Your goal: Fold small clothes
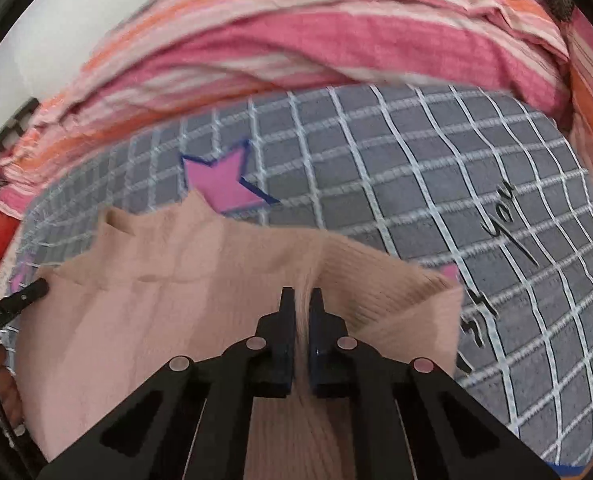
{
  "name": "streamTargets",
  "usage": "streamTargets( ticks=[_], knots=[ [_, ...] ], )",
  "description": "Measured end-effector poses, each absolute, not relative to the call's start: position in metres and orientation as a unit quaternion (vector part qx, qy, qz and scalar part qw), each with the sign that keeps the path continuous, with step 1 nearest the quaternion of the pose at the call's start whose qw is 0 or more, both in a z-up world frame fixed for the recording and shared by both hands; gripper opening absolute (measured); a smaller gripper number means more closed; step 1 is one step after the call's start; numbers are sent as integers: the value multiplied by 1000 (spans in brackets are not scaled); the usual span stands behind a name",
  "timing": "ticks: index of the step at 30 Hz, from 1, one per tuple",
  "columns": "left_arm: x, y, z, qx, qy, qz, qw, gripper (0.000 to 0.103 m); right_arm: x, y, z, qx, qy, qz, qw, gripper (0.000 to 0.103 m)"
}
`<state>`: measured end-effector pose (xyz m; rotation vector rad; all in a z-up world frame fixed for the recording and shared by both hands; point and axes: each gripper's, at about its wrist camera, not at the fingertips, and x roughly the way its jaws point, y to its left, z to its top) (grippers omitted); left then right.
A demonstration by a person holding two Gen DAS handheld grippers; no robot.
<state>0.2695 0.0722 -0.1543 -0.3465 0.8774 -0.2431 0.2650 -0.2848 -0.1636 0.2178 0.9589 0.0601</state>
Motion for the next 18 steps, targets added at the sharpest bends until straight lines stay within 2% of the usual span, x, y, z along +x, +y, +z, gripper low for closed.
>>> streamTargets(
  ticks=[4, 8, 12, 16, 18],
  knots=[
    [271, 82, -146, -177, 400, -114, 892, 7, 262, -293, -146, 123, 422, 44, 897, 5],
    [280, 78, -165, -155, 427, -91, 886, 7, 278, -297, -164, 118, 446, 14, 887, 5],
    [281, 84, -173, -182, 440, -99, 874, 10, 282, -295, -177, 109, 468, 4, 877, 7],
    [275, 96, -165, -199, 434, -110, 872, 19, 278, -285, -155, 92, 462, -9, 882, 22],
    [269, 102, -158, -197, 421, -104, 880, 35, 270, -269, -141, 84, 444, 8, 892, 34]
  ],
)
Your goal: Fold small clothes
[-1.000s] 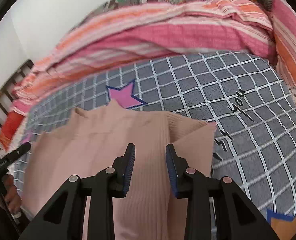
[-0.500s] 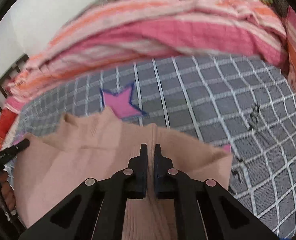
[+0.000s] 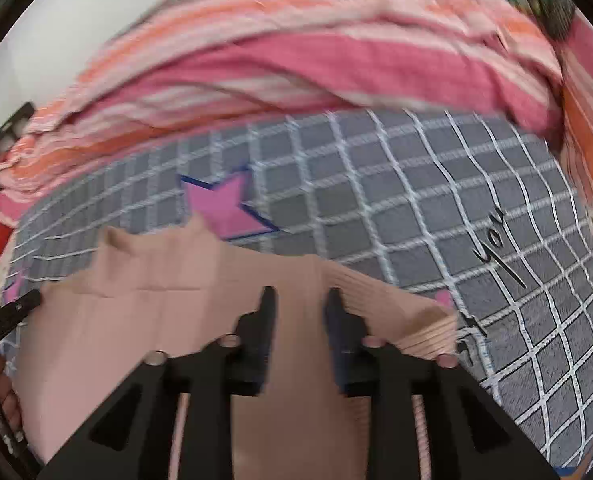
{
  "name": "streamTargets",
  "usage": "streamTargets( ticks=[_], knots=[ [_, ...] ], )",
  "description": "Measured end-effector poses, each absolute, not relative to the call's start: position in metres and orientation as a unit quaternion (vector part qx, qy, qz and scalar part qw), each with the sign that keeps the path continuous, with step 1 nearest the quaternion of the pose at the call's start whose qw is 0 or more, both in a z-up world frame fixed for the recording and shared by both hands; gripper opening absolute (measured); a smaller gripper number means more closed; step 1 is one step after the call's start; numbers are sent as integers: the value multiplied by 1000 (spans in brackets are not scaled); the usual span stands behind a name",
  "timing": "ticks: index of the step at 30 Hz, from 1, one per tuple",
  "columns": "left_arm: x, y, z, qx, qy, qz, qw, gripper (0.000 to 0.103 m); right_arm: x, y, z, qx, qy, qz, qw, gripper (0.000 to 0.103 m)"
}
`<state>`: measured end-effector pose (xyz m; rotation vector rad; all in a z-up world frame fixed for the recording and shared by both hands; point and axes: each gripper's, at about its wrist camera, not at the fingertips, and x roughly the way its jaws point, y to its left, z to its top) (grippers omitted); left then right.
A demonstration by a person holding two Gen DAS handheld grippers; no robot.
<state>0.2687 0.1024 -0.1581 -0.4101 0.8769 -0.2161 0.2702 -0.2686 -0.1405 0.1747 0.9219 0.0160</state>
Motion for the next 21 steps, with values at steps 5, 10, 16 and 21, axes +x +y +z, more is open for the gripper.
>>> streamTargets(
  ticks=[5, 10, 16, 21],
  knots=[
    [250, 130, -146, -178, 386, -65, 903, 54, 256, -215, -128, 62, 432, 76, 897, 39],
    [240, 165, -159, -167, 391, -17, 905, 54, 256, -159, -148, 44, 460, 121, 878, 39],
    [238, 188, -183, -175, 393, -17, 902, 54, 264, -144, -173, 12, 478, 65, 876, 28],
    [245, 170, -189, -110, 388, -9, 915, 64, 283, -142, -176, 25, 490, 38, 870, 21]
  ],
)
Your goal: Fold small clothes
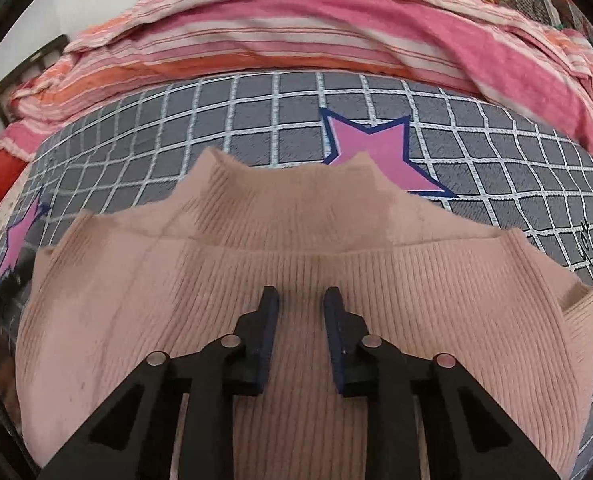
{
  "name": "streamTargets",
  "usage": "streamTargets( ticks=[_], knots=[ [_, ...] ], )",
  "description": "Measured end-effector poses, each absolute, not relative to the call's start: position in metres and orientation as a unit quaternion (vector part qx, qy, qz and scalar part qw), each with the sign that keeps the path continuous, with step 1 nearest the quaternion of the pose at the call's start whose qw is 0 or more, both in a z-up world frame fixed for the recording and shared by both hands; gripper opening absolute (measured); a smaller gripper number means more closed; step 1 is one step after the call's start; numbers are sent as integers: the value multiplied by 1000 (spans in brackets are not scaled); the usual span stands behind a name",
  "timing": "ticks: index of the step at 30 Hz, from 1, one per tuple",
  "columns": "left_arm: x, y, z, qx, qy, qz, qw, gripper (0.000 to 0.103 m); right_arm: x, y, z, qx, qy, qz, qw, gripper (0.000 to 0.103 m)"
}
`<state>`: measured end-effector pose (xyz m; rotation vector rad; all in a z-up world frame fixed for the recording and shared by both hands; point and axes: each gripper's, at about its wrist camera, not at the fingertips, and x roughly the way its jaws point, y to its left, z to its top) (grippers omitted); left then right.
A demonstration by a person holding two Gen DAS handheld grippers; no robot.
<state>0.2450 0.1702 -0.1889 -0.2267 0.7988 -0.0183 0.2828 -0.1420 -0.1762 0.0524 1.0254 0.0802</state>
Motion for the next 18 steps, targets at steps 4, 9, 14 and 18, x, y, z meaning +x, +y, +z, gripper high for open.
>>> streamTargets(
  ticks=[4, 9, 14, 18],
  knots=[
    [246, 158, -188, -78, 387, -6, 919, 71, 290, -140, -178, 33, 493, 28, 869, 21],
    [244, 161, -188, -85, 385, -12, 919, 71, 290, -135, -180, 28, 483, 19, 875, 21],
    [244, 159, -189, -81, 383, -10, 920, 72, 290, -132, -182, 16, 479, 16, 878, 21],
    [244, 158, -189, -78, 384, -9, 920, 72, 289, -130, -182, 10, 478, 14, 878, 21]
  ],
)
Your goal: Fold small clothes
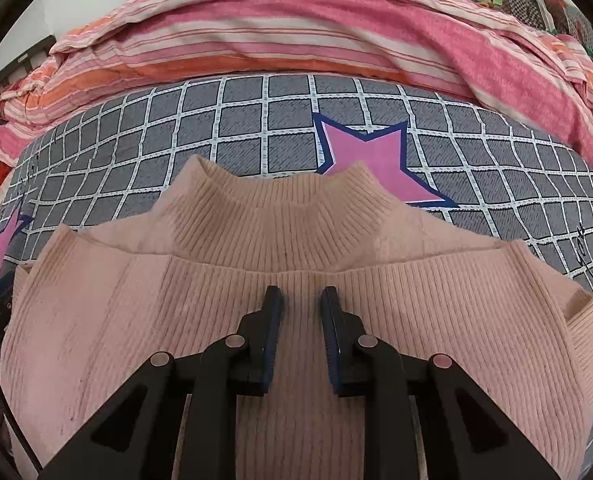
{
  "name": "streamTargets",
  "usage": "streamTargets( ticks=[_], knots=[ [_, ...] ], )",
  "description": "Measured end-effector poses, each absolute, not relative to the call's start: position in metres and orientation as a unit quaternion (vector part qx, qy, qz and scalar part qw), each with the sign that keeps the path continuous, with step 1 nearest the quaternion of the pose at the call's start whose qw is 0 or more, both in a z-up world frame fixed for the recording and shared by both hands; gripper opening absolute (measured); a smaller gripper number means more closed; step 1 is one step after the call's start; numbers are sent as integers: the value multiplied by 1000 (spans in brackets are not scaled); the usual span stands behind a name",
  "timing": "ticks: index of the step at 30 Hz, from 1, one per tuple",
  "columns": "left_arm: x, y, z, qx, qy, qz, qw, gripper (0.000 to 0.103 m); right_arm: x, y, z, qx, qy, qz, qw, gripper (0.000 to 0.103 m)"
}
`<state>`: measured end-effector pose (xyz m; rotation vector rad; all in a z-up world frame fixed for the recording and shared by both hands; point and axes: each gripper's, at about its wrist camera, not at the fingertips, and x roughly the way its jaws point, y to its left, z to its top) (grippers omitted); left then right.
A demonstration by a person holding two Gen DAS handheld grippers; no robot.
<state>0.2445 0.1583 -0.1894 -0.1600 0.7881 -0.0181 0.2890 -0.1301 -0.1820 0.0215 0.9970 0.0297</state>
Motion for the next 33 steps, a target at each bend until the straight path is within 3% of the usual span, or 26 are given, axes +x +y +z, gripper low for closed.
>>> streamTargets(
  ticks=[15, 33],
  knots=[
    [244, 158, -190, -79, 383, -9, 921, 72, 284, -145, -172, 54, 494, 41, 867, 21],
    [190, 154, -169, -179, 388, -113, 897, 73, 182, -132, -151, 18, 473, 70, 878, 21]
  ],
)
